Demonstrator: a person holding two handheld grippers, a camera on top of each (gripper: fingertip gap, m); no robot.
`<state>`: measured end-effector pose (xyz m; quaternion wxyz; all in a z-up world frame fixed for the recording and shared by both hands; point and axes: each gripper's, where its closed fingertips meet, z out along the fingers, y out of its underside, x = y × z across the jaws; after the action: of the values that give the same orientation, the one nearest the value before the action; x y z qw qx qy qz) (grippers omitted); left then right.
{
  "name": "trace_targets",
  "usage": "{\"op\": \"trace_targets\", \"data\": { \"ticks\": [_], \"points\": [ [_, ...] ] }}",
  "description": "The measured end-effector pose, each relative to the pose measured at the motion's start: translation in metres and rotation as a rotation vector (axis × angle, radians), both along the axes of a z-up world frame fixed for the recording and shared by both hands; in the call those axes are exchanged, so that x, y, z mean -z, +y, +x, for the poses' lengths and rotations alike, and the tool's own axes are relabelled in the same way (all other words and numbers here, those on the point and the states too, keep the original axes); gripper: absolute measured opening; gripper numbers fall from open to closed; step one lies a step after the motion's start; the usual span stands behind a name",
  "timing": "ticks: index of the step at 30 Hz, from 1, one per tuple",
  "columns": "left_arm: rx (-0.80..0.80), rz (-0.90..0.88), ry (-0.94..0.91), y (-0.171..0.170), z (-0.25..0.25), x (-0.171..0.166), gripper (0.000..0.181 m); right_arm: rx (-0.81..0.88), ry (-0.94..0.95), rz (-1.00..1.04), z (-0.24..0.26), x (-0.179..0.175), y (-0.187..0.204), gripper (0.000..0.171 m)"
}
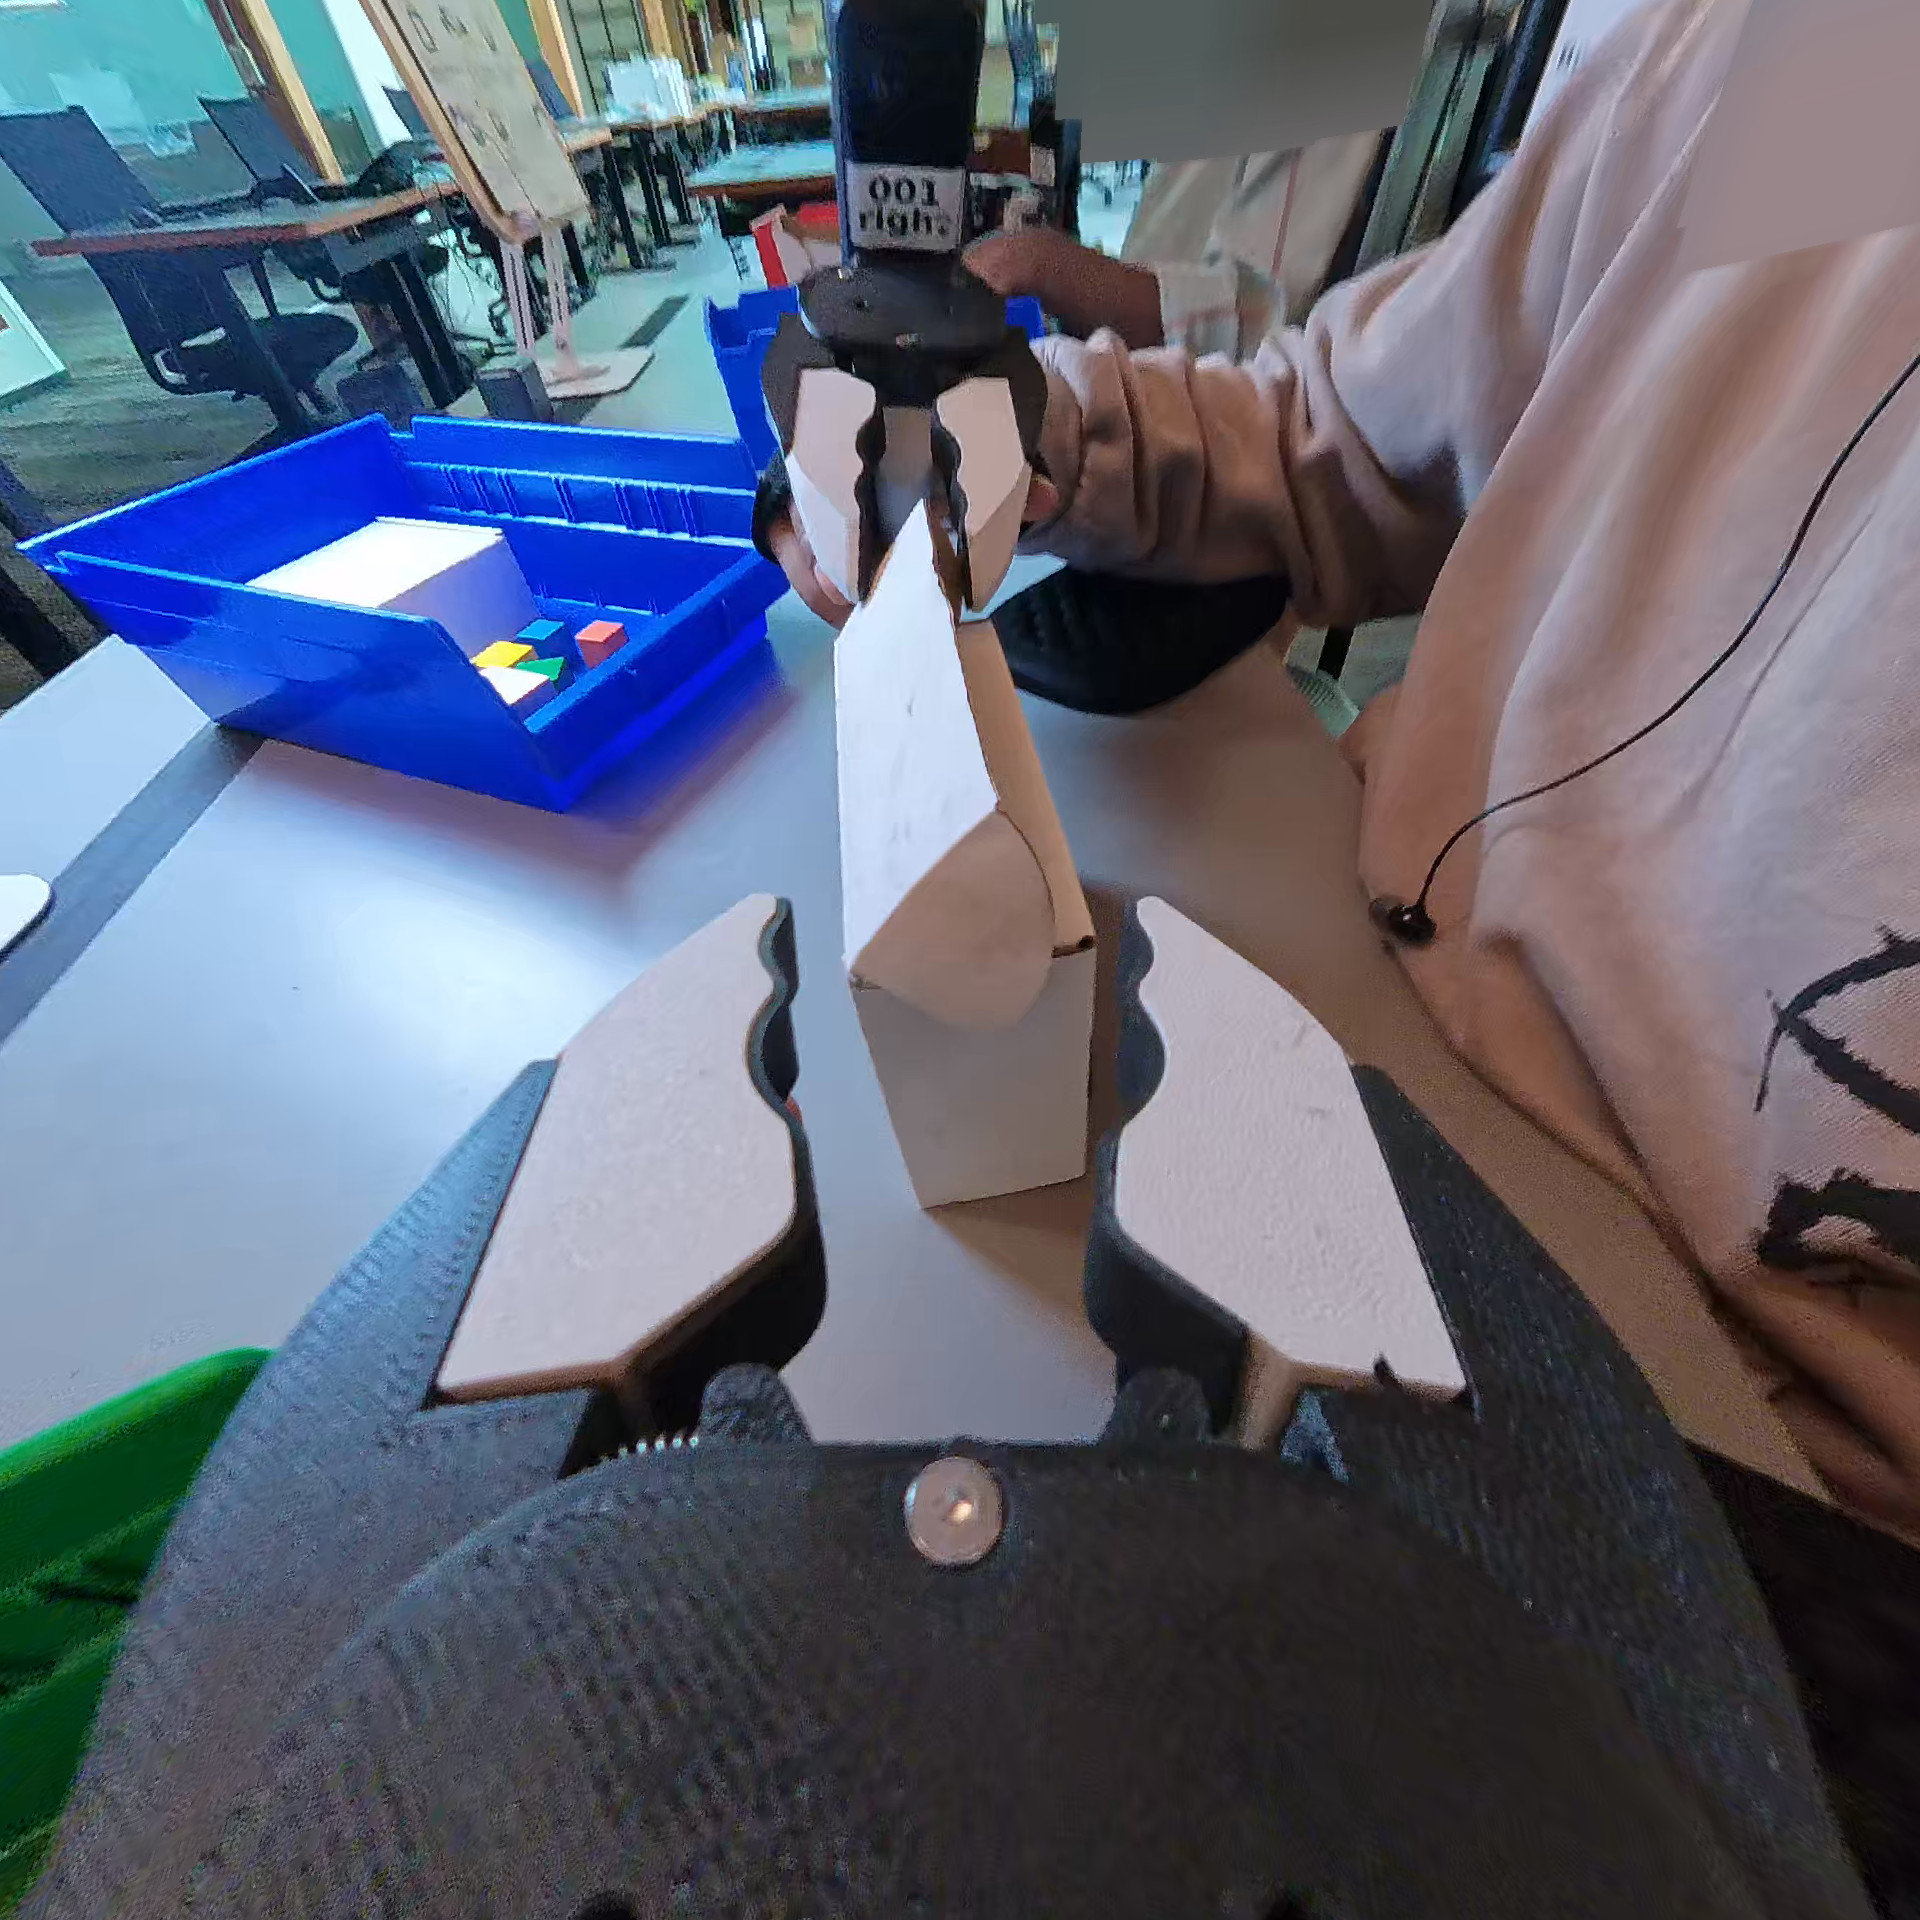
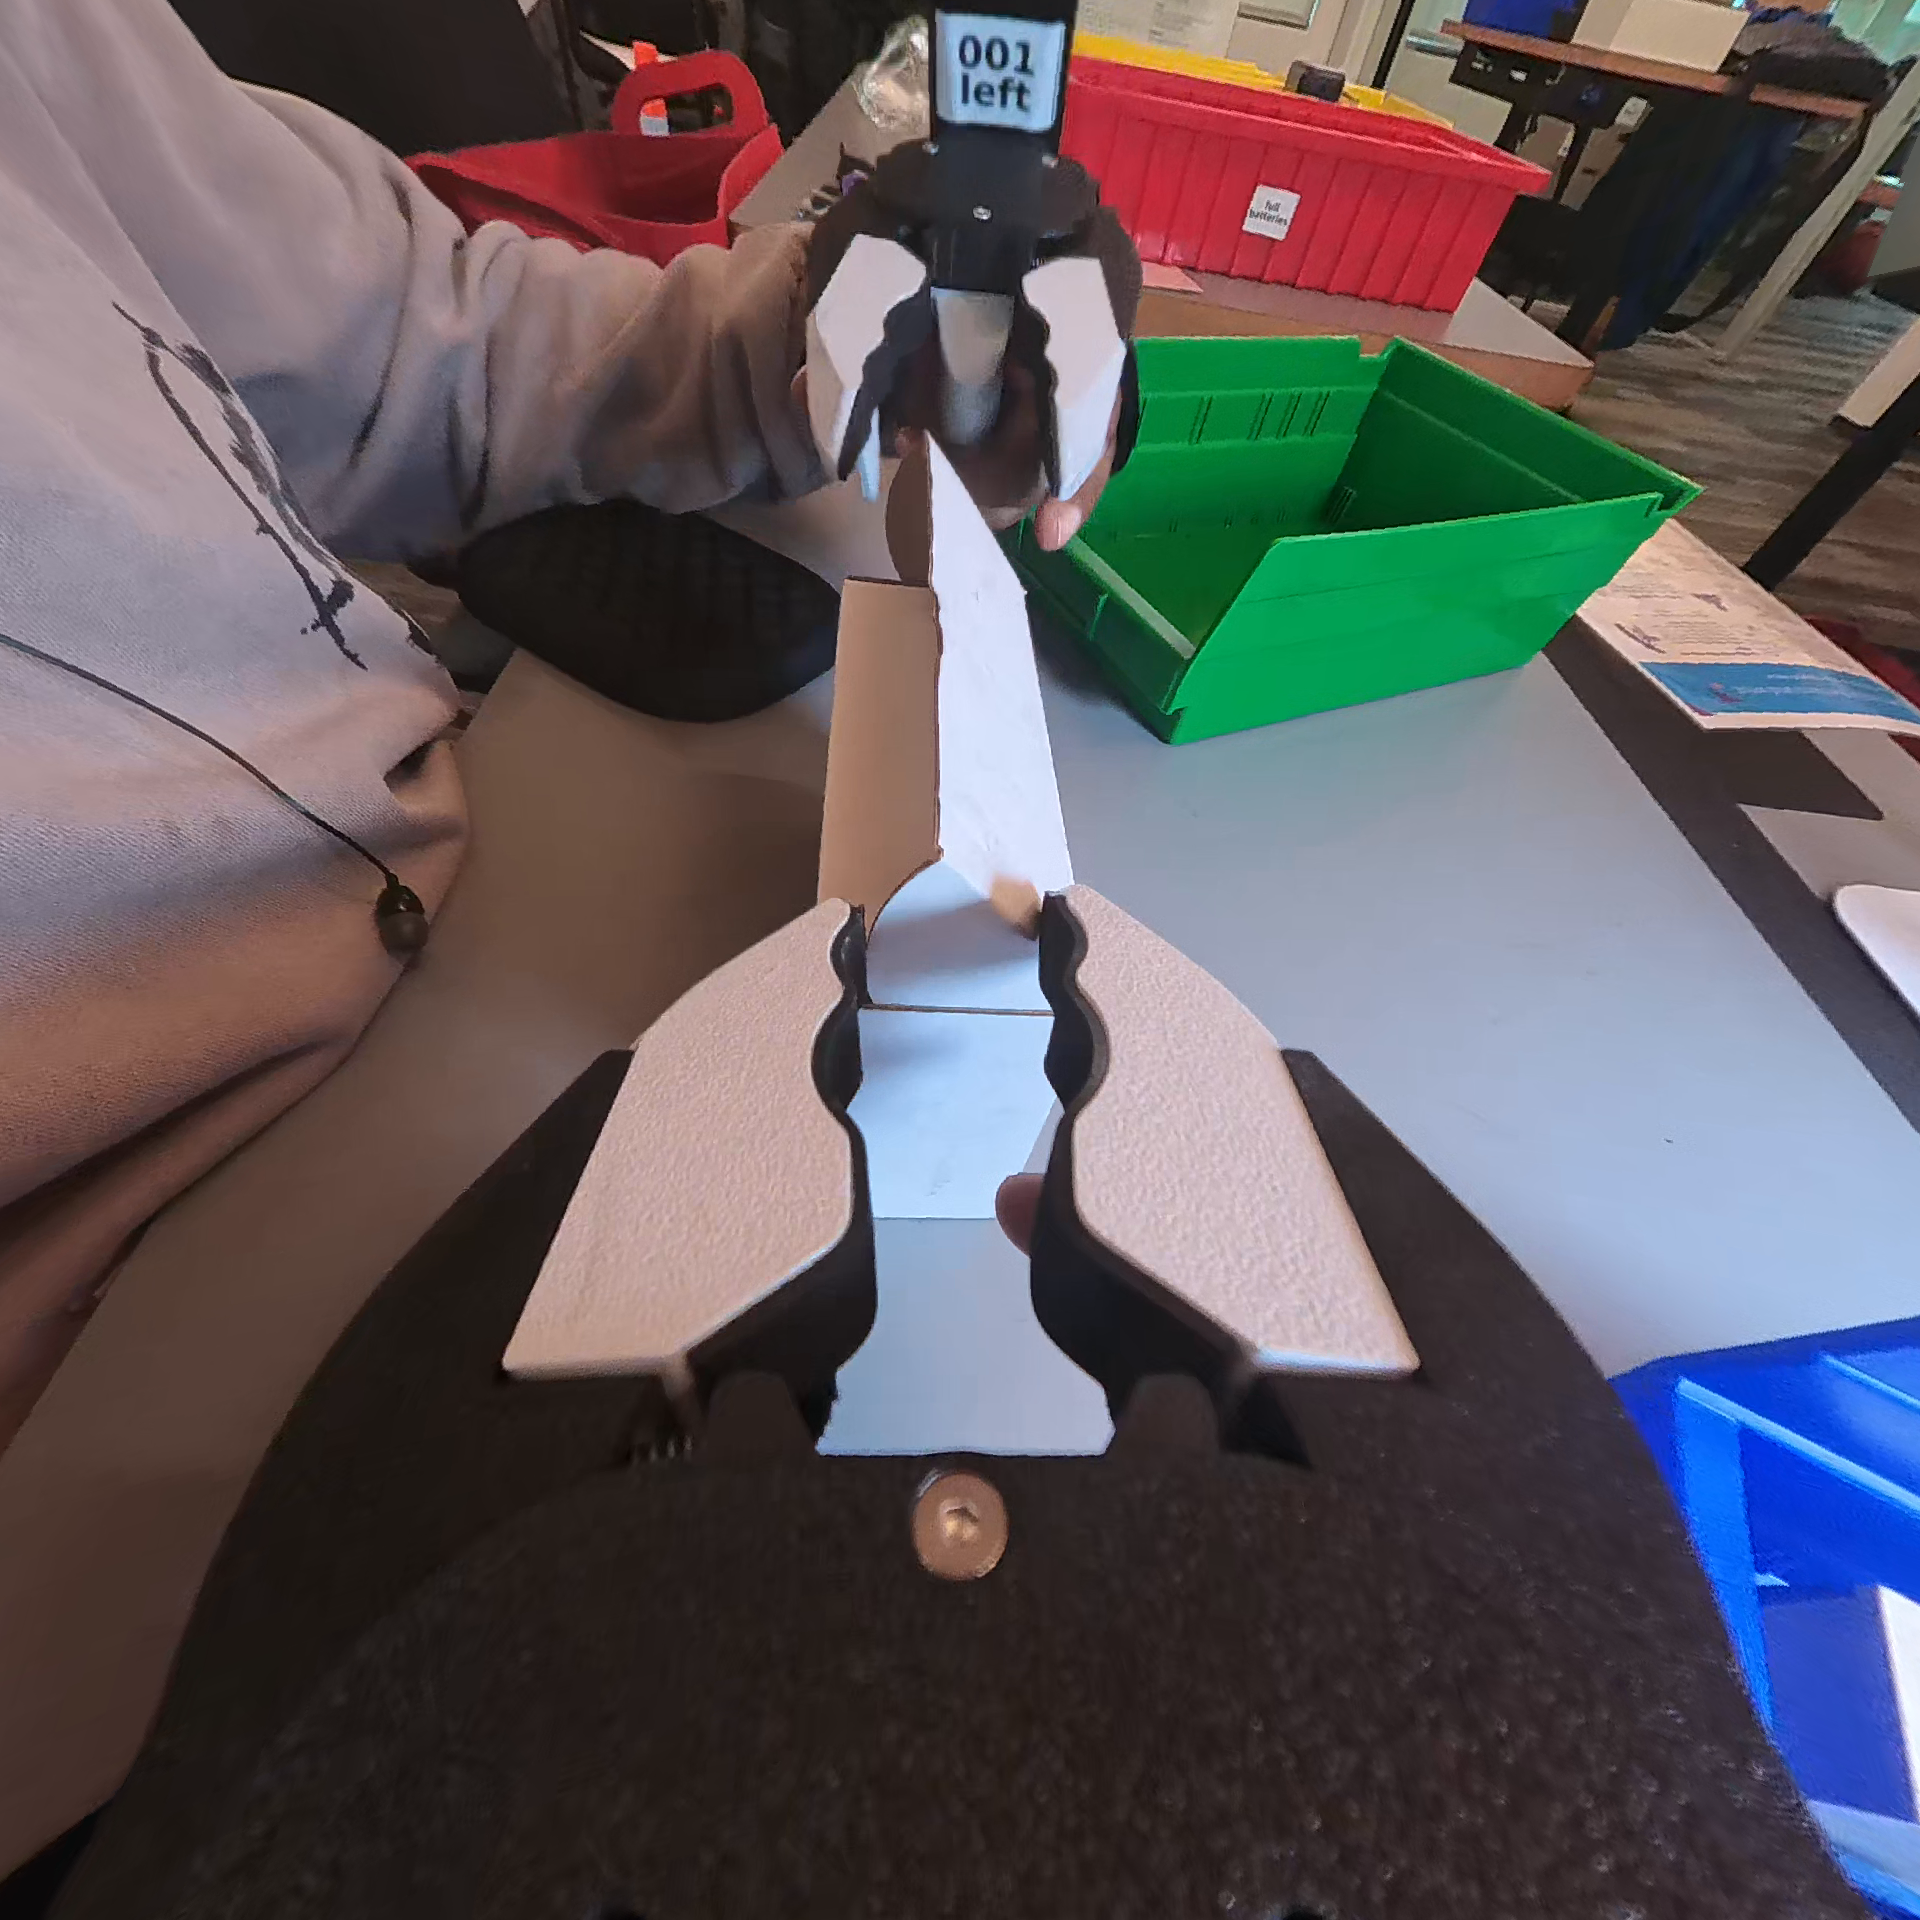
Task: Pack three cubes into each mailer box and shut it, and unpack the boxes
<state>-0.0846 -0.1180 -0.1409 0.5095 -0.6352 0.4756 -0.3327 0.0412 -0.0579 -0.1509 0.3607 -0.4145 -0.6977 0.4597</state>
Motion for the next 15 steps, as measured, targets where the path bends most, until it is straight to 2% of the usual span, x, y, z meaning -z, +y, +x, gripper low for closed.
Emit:
{"op": "trace_targets", "data": {
  "ticks": [5,7,12,15],
  "points": [
    [0.061,0.029,0.158,0.003,0.014,0.009,0.052,-0.003,0.0,-0.026,0.0,-0.001,0.0,0.031],
    [0.071,0.047,0.181,0.005,0.018,0.009,0.036,-0.002,0.002,-0.03,0.0,0.0,0.0,0.031],
    [0.044,0.033,0.172,0.012,0.019,0.004,0.032,0.007,0.006,-0.019,0.001,-0.001,0.001,0.032],
    [-0.021,-0.062,0.103,0.021,0.017,-0.002,0.03,0.026,0.0,0.0,0.0,-0.001,0.002,0.032]
  ]
}}
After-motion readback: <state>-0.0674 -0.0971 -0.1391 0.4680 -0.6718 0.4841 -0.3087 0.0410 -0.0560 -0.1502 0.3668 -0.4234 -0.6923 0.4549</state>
